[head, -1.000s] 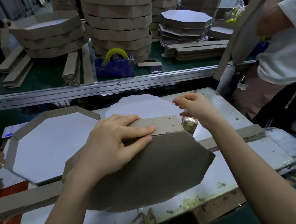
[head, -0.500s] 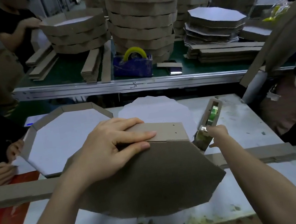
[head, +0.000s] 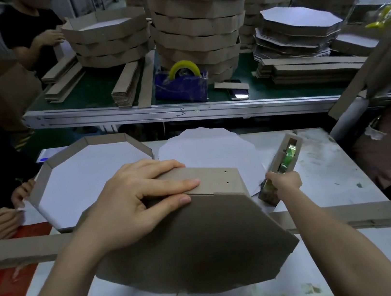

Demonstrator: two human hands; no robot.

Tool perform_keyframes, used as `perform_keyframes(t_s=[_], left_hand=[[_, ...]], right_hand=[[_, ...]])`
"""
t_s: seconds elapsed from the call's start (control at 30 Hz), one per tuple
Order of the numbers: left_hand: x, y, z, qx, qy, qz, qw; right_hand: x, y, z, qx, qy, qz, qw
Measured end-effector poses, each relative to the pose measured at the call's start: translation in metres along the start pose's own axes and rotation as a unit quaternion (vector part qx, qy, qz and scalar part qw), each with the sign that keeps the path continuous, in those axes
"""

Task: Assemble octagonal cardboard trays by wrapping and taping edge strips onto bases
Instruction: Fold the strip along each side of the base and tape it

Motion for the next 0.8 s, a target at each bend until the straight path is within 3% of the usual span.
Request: perform_keyframes(t_s=[0.17,0.3,0.43,0.63,0.7,0.8], left_hand=[[-0.003,-0.001,0.002,-0.003,0.003,-0.001,1.000],[-0.007,-0.004,0.003,0.001,0.001,-0.006,1.000],[-0.011,-0.007,0.004,-0.005,-0.002,-0.010,1.000],[-0.011,-0.008,0.004,-0.007,-0.005,-0.015,1.000],[-0.011,-0.009,0.004,-0.007,-0.005,-0.016,1.000],[-0.012,-0.010,0.004,-0.006,-0.001,-0.015,1.000]], right_hand=[[-0.012,0.012,-0.005,0.002,-0.012,-0.002,1.000],[-0.017,0.021,0.001,-0.148,-0.093,0.028,0.984],[-0.010,0.022,0.003,-0.270,-0.142,-0.008,0.952],[0.010,0.023,-0.017,-0.393,-0.126,-0.046,0.910],[0.015,0.019,-0.033,-0.394,-0.095,-0.031,0.914],[0.022,0.013,-0.055,-0.313,-0.052,-0.050,0.947]])
Point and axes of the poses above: each hand's wrist, its own x-axis away from the middle knuckle, its own y-axis out of the back of the hand, z = x × y, the point moved 2 cm from there along -x, towards the middle knuckle, and after that the axes turned 8 degrees about -z, right-handed, at the moved point
